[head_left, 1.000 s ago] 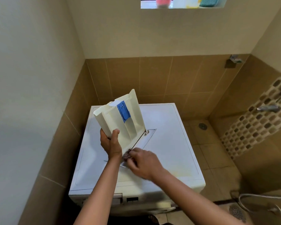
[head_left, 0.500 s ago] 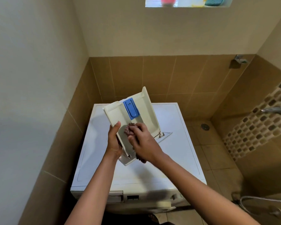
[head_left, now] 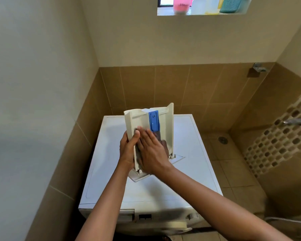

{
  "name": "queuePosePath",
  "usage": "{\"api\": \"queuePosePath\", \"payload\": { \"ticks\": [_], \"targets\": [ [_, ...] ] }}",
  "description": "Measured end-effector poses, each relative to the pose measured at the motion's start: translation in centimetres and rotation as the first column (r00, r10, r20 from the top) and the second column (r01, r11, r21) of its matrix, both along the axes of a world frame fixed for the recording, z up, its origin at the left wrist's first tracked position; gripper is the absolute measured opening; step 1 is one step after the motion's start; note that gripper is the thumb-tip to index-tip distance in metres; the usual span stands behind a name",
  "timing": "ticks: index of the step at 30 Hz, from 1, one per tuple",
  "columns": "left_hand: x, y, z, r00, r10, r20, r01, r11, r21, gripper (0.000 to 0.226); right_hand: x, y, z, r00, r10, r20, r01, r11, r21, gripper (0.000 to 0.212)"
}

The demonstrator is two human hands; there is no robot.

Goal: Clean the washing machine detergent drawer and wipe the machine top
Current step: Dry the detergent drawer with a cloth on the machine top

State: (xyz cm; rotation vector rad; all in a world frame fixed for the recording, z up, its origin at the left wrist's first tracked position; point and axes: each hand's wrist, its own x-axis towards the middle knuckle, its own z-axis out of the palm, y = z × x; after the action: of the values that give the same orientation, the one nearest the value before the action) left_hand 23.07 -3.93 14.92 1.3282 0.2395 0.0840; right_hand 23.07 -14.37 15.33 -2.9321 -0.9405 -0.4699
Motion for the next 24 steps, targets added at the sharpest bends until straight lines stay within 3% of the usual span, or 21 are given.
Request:
{"api": "queuePosePath", "payload": {
  "ticks": [3,5,7,9,12,15,17,18,21,24],
  "targets": [
    [0.2,0.1,0.1,0.998,0.055,-0.022,-0.055,0.998,0.026,0.069,-0.9,-0.1,-0.3,0.981,0.036,-0.188,-0.06,0.991,-0.123,0.064],
    [0.3,0.1,-0.1,0.996,0.081,-0.049,-0.082,0.997,-0.018,0.075,-0.8,-0.2,0.4,0.974,0.091,-0.209,-0.121,0.983,-0.135,0.051],
    [0.4,0.1,-0.1,0.992,0.098,-0.077,-0.103,0.992,-0.069,0.066,-0.5,-0.4,0.9,0.962,0.15,-0.23,-0.18,0.976,-0.119,0.033],
    [0.6,0.1,-0.1,0.991,0.09,-0.104,-0.103,0.987,-0.122,0.065,-0.2,-0.5,1.4,0.95,0.198,-0.239,-0.215,0.976,-0.045,0.021],
    [0.6,0.5,0.1,0.987,0.067,-0.144,-0.093,0.979,-0.18,0.076,0.2,-1.4,1.9,0.905,0.277,-0.321,-0.265,0.961,0.082,0.02],
    [0.8,1.2,-0.3,0.983,0.018,-0.184,-0.057,0.976,-0.208,0.096,0.8,-2.4,2.5,0.827,0.322,-0.462,-0.14,0.912,0.386,0.028],
    [0.8,1.4,-0.5,0.987,-0.027,-0.161,-0.006,0.98,-0.197,0.095,1.9,-2.1,2.5,0.925,0.273,-0.263,-0.077,0.814,0.576,0.027],
    [0.8,1.3,-0.3,0.989,-0.02,-0.144,-0.007,0.983,-0.182,0.092,2.7,-1.8,2.5,0.972,0.199,-0.126,-0.086,0.797,0.598,0.025],
    [1.0,0.8,0.1,0.995,0.01,-0.103,-0.032,0.978,-0.207,0.086,3.9,-0.3,2.7,0.991,0.059,0.12,-0.11,0.868,0.484,0.028],
    [0.8,0.2,0.0,0.995,0.044,-0.088,-0.064,0.97,-0.235,0.082,3.5,1.7,2.4,0.988,0.045,0.148,-0.104,0.9,0.424,0.028]
  ]
}}
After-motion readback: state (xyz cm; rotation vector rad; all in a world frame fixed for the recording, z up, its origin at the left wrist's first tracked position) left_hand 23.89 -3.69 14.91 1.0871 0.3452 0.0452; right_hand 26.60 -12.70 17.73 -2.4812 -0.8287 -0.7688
